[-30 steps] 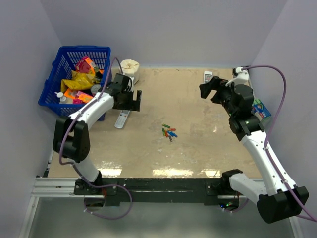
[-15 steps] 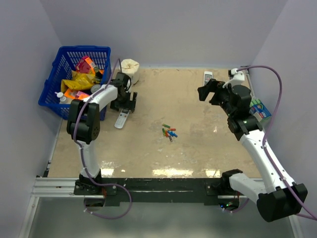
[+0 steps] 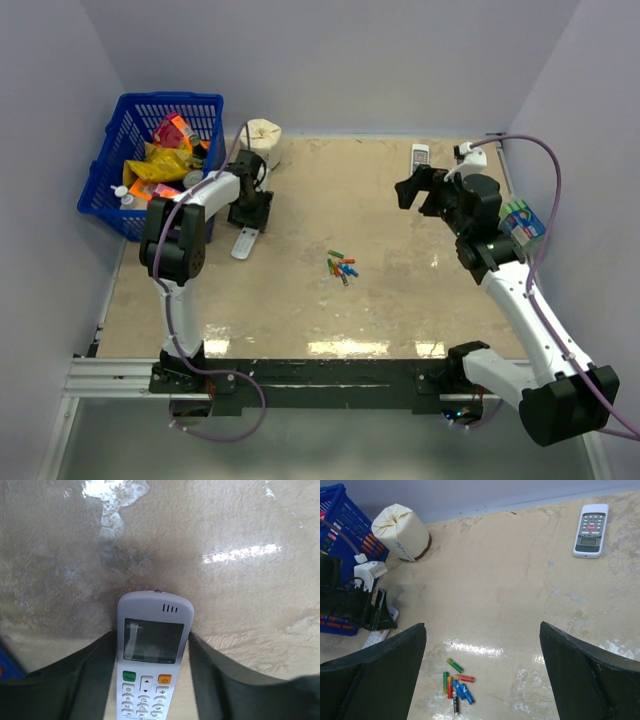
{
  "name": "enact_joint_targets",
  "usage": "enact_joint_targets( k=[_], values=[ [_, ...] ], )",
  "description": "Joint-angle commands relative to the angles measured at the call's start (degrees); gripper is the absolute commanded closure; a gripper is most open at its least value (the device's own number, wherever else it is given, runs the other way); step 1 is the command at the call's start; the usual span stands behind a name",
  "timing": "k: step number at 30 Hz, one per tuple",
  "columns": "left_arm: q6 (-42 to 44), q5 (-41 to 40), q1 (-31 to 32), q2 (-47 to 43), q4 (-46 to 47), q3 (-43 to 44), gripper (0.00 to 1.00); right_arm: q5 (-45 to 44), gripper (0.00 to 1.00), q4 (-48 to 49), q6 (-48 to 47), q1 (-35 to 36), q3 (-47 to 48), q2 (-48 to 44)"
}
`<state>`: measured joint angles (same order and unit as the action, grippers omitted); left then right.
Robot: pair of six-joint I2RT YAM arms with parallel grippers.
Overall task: Load the batteries into the remote control
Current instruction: Pick up the remote control from the center of the board.
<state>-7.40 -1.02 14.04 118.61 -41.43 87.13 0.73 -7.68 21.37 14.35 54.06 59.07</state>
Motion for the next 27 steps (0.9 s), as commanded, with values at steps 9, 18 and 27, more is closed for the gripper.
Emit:
enact_joint_targets(
  k=[9,18,27],
  values=[
    [-0.94,14.88,0.02,-10.21,8.02,-6.96,0.70,3.04,0.02,3.64,-0.71,0.15,-0.71,-2.64],
    [-7.26,31.76,0.02,-28.67,26.91,-16.19,0.88,15.68,0.02,5.40,-3.78,0.59,0.25,-1.50],
    [-25.69,48.20,-0.07,-41.43,59.59,-28.40,0.96,35.81,0.02,6.97,-8.27,2.34,1.14,0.17]
  ],
)
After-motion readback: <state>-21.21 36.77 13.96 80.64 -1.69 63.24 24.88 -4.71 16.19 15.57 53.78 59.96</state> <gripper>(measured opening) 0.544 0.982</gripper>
